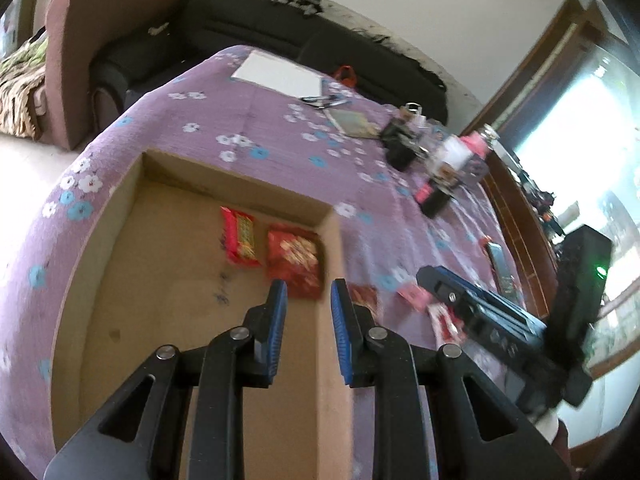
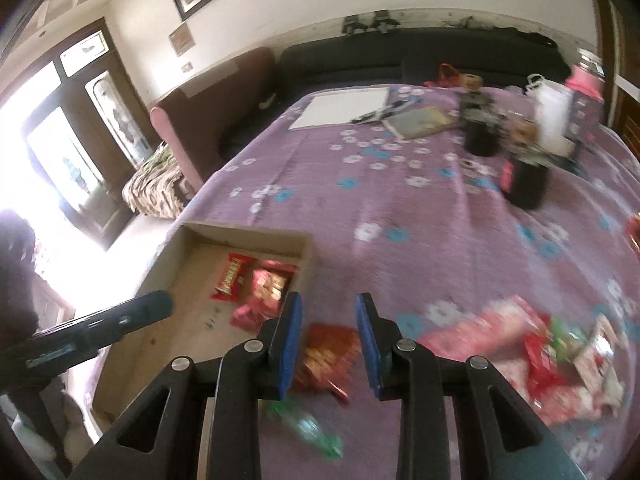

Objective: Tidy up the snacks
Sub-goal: 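Return to the pile and grasp the green-wrapped candy with the right tool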

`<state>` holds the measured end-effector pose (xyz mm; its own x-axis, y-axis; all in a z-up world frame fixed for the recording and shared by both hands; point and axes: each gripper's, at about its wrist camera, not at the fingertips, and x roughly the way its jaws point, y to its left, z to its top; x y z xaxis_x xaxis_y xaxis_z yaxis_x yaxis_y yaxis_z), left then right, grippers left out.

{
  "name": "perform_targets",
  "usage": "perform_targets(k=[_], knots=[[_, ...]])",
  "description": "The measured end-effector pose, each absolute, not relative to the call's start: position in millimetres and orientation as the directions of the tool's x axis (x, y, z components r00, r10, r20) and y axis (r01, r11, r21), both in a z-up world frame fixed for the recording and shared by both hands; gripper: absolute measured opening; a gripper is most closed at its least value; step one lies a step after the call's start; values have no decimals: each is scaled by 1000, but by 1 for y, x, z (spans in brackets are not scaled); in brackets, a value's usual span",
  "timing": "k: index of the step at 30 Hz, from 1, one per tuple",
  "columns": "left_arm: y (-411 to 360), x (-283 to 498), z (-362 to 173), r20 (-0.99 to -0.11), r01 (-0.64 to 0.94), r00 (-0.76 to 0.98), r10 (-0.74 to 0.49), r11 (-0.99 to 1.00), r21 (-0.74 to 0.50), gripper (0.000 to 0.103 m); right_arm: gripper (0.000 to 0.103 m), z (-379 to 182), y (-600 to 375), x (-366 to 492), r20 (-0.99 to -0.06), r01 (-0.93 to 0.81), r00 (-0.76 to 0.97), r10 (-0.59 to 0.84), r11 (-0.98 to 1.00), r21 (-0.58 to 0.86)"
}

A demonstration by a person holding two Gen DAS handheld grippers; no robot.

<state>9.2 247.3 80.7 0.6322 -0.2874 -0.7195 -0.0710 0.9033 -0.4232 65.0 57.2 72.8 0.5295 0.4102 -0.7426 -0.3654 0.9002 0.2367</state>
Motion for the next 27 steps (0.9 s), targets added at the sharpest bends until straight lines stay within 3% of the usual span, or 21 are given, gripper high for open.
perform_targets(k=[1, 3, 5, 15, 23, 27], knots=[[242, 1, 83, -716, -62, 635, -289, 905, -420, 24, 29, 73, 46, 61, -740, -354, 536, 405, 904, 238], [231, -17, 89, -702, -44, 648, -294, 906, -420, 49, 31, 74, 23, 52, -734, -332, 551, 397, 911, 243], [224, -33, 94, -679, -33, 672, -296, 904, -427, 57, 33, 73, -2, 45, -729, -302, 567, 383, 920, 248], [189, -62, 77, -678, -30, 652, -340, 882, -471, 57, 37, 43, -83, 27, -761, -175, 556, 333, 943, 284], [182, -70, 74, -683, -31, 641, -350, 878, -478, 57, 37, 28, -51, 26, -780, -215, 539, 318, 947, 238], [195, -72, 74, -672, -67, 658, -339, 863, -500, 57, 36, 40, -20, 8, -732, -358, 523, 438, 892, 278]])
